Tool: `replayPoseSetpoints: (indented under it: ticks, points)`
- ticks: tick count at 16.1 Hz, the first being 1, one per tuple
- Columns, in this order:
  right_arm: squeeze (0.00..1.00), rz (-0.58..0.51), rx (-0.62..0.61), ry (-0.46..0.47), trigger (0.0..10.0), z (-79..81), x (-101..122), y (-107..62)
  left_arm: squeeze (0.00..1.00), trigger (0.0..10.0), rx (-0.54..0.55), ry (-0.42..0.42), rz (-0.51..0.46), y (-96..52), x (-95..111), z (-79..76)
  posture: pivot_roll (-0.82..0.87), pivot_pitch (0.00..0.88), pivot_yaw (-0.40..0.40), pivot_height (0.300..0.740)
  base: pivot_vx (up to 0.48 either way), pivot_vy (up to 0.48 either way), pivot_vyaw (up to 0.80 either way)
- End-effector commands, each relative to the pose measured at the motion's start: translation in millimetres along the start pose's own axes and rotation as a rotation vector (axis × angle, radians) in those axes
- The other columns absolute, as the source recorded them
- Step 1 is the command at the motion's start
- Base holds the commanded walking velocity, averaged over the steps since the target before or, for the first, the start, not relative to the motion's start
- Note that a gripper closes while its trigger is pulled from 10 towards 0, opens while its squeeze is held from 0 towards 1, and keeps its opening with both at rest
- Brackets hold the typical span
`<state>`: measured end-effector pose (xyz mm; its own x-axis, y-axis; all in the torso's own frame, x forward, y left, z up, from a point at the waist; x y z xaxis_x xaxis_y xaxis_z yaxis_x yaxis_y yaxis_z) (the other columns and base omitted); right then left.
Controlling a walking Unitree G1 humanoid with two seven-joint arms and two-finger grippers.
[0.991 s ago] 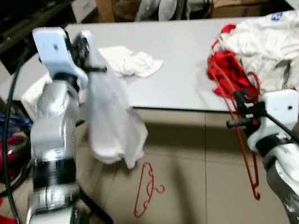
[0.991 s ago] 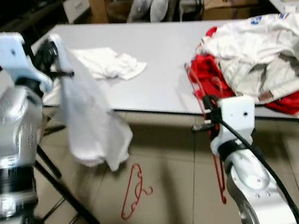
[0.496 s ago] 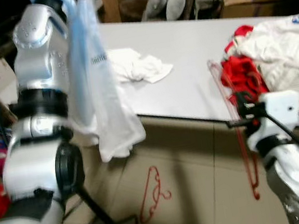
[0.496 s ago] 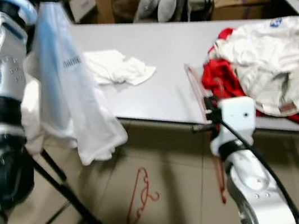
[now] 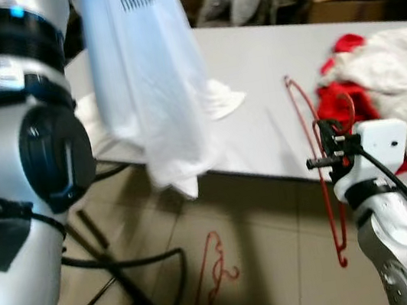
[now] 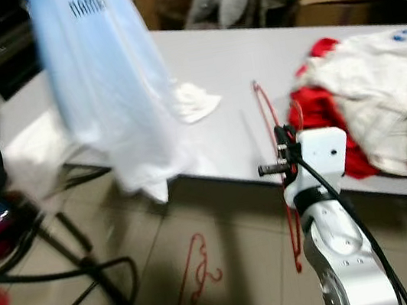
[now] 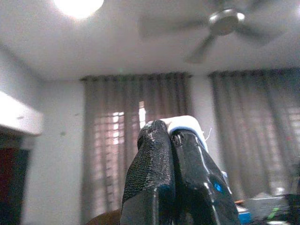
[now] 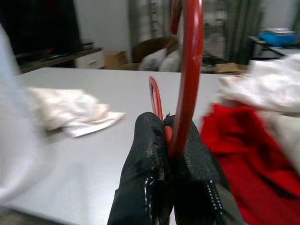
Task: Hang hanger
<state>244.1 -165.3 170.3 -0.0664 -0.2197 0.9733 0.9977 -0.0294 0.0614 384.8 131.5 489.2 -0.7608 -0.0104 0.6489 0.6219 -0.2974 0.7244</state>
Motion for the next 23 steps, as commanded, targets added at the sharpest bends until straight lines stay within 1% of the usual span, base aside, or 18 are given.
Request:
replayPoseSetpoints:
  ticks: [1, 5, 7, 8, 9, 11, 12, 13, 14, 15, 16, 17, 18, 19, 20, 21, 22, 23]
  points:
    - [0.0, -0.018, -0.04, -0.01, 10.0, -8.1, 3, -1.9, 0.0, 10.0, -0.045, 0.01, -0.019, 6.9, 7, -14.2, -0.12, 0.0, 0.084, 0.74, 0.285, 0.0, -0.8]
    - [0.0, -0.022, -0.052, -0.007, 10.0, -7.9, 3, -4.7, 0.0, 10.0, -0.011, 0.015, 0.009, 6.1, 2, -8.5, -0.13, 0.0, 0.099, 0.74, 0.28, 0.0, -0.8]
    - [0.0, -0.02, -0.052, -0.01, 10.0, -8.3, 2, -5.2, 0.0, 10.0, 0.008, 0.044, 0.027, 5.5, 1, -4.1, -0.13, 0.0, 0.1, 0.74, 0.281, 0.0, -0.8]
    - [0.0, -0.02, -0.051, -0.009, 10.0, -8.3, 2, -5.3, 0.0, 10.0, 0.014, 0.054, 0.032, 5.1, 1, -2.8, -0.13, 0.0, 0.1, 0.74, 0.277, 0.0, -0.51]
    - [0.0, -0.014, -0.03, -0.016, 10.0, -6.3, 2, -5.6, 0.0, 10.0, 0.035, 0.08, 0.05, 2.9, -2, 2.5, -0.13, 0.0, 0.102, 0.74, 0.27, 0.0, 0.0]
    - [0.0, 0.001, -0.014, -0.018, 10.0, -3.9, 0, -6.3, 0.0, 10.0, 0.045, 0.101, 0.069, 0.2, -7, 5.5, -0.13, 0.0, 0.101, 0.74, 0.27, 0.0, 0.0]
    - [0.0, 0.02, 0.016, -0.055, 10.0, 0.5, -3, -7.4, 0.0, 10.0, 0.052, 0.172, 0.125, -7.0, -20, 9.1, -0.13, 0.0, 0.101, 0.74, 0.262, 0.0, 0.0]
    - [0.0, 0.042, 0.044, -0.091, 10.0, 4.3, -5, -7.9, 0.0, 10.0, 0.06, 0.21, 0.171, -13.1, -31, 12.5, -0.14, 0.0, 0.103, 0.74, 0.262, 0.0, 0.69]
    - [0.0, 0.057, 0.075, -0.116, 10.0, 8.5, -8, -9.4, 0.0, 10.0, 0.067, 0.299, 0.244, -23.7, -47, 18.3, -0.14, 0.0, 0.105, 0.74, 0.259, 0.0, 0.8]
    - [0.0, 0.069, 0.09, -0.102, 10.0, 10.4, -10, -11.6, 0.0, 10.0, 0.073, 0.367, 0.314, -33.9, -61, 24.0, -0.14, 0.0, 0.111, 0.74, 0.24, 0.0, 0.8]
    - [0.0, 0.097, 0.104, -0.044, 10.0, 11.7, -14, -15.4, 0.0, 10.0, 0.016, 0.501, 0.455, -51.2, -86, 27.3, -0.14, 0.0, 0.112, 0.74, 0.0, 0.0, 0.0]
    - [0.0, 0.111, 0.125, -0.036, 10.0, 13.5, -16, -17.2, 0.0, 10.0, -0.033, 0.566, 0.55, -64.3, -102, 29.3, -0.14, 0.0, 0.112, 0.74, 0.0, 0.0, 0.0]
    - [0.0, 0.122, 0.165, -0.04, 10.0, 16.9, -16, -19.3, 0.0, 10.0, -0.081, 0.636, 0.605, -73.8, -113, 30.0, -0.14, 0.0, 0.113, 0.74, 0.0, 0.0, 0.0]
    - [0.0, 0.134, 0.21, -0.043, 10.0, 20.5, -17, -21.7, 0.0, 10.0, -0.12, 0.673, 0.652, -83.2, -122, 31.3, -0.14, 0.0, 0.113, 0.74, 0.0, 0.0, 0.0]
    - [0.0, 0.154, 0.298, -0.039, 10.0, 26.3, -17, -26.7, 0.0, 10.0, -0.153, 0.756, 0.762, -104.8, -138, 41.2, -0.14, 0.0, 0.104, 0.74, 0.0, 0.0, 0.0]
    - [0.0, 0.161, 0.344, -0.046, 10.0, 27.6, -16, -28.7, 0.0, 10.0, -0.122, 0.82, 0.824, -118.5, -144, 55.1, -0.13, 0.0, 0.097, 0.74, 0.0, 0.0, 0.0]
    - [0.0, 0.161, 0.362, -0.046, 10.0, 27.2, -14, -28.9, 0.0, 10.0, -0.066, 0.885, 0.854, -125.9, -143, 69.3, -0.13, 0.0, 0.092, 0.74, 0.0, 0.0, 0.0]
    - [0.0, 0.158, 0.373, -0.046, 10.0, 26.8, -13, -28.4, 0.0, 10.0, 0.008, 0.981, 0.851, -128.3, -135, 85.3, -0.12, 0.0, 0.08, 0.74, 0.0, 0.0, 0.0]
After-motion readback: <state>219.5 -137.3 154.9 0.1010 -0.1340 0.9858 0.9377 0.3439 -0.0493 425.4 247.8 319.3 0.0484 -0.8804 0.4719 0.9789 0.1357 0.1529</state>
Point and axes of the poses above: a point about 5 cm out from each wrist's last joint towards the gripper, its own y axis pointing out of the wrist towards the gripper, its own x axis along the axis of the wrist's last joint, z = x × y, the point moved 1 cm from there along y, pointing out of the wrist towards the gripper, and after that the axes turned 13 degrees about y, right-handed, at the moved point
